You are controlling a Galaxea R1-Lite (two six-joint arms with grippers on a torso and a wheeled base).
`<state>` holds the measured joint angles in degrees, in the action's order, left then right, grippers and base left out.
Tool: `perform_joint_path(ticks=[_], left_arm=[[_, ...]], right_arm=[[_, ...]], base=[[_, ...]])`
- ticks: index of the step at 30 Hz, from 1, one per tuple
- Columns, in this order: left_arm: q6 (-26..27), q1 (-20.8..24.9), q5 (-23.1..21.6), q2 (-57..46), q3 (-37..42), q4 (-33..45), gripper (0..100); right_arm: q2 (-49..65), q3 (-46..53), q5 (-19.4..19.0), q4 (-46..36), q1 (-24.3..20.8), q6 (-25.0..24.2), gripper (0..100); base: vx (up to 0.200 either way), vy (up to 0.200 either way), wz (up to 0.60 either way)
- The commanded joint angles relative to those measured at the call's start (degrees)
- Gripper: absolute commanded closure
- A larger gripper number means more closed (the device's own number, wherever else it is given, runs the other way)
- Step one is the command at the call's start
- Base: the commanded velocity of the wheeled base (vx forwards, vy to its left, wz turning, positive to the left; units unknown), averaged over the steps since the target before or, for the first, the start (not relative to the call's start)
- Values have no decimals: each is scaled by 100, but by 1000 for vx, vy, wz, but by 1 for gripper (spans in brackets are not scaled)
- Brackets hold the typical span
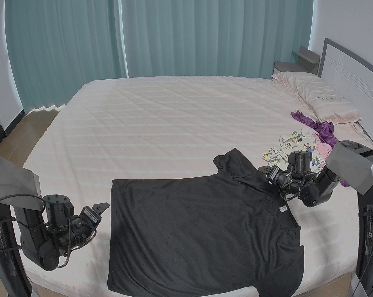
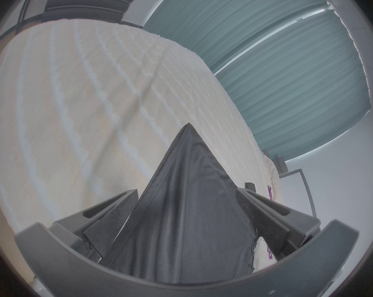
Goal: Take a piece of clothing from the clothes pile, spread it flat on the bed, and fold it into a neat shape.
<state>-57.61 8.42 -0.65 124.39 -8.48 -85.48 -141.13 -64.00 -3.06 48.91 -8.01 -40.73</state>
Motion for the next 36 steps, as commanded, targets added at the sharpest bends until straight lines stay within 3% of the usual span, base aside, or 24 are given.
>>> perform_joint_path(ticks=[1,5,12,18,22,27,36], left_arm=[[479,-43,65,-328,-1815,1561,0],[505,-87,56,-293,-3142,3116,0],[813,-245,65,340,-4768,4452,0],[1138,-324,557,1166,-5611,4602,0],[1209,-324,618,1623,-6025,4619,0],[1358,-280,873,2054,-6411,4611,0],[1358,-210,856,2335,-6675,4611,0]], right_arm=[[1123,1786,-19,1077,-60,-427,0],[1202,2507,7,1710,-69,-436,0],[1211,3526,-10,2615,-69,-445,0],[929,4089,-37,3380,-69,-506,0],[736,4291,-63,3758,-78,-515,0],[727,4343,-81,3784,-78,-524,0],[727,4343,-81,3793,-87,-682,0]], base=[[0,0,0],[0,0,0],[0,0,0],[0,0,0],[0,0,0],[0,0,0],[0,0,0]])
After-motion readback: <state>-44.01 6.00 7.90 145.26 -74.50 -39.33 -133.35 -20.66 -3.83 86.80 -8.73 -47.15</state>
